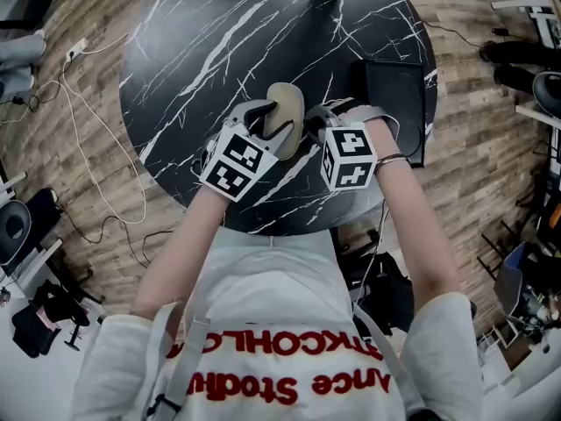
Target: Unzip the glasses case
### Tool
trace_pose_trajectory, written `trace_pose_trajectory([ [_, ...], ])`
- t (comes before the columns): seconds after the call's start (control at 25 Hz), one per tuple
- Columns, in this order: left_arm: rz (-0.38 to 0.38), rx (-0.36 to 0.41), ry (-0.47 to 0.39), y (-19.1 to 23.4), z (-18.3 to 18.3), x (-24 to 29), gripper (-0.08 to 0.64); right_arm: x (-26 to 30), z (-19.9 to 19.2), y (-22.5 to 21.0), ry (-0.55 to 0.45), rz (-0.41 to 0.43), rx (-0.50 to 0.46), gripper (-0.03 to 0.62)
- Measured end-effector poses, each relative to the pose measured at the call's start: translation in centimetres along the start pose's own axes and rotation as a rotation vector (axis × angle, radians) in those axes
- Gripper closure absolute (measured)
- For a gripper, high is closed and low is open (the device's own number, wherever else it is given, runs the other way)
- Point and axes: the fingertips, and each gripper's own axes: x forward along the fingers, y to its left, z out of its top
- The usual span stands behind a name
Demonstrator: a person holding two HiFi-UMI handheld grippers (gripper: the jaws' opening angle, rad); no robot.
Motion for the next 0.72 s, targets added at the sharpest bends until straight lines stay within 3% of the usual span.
trace_pose_trajectory([
  [0.36,0.000,-0.005,-0.004,0.1,-0.1,-0.1,0.380,0.5,1.5,3.5,-0.035,-0.042,0.154,0.569],
  [0.56,0.001,-0.002,-0.008,0.1,-0.1,-0.1,0.382,0.7,2.0,4.1,-0.091,-0.124,0.346,0.568],
  [0.72,-0.004,0.002,-0.007,0.1,-0.1,0.0,0.383,1.0,2.4,4.4,-0.117,-0.145,0.425,0.569],
])
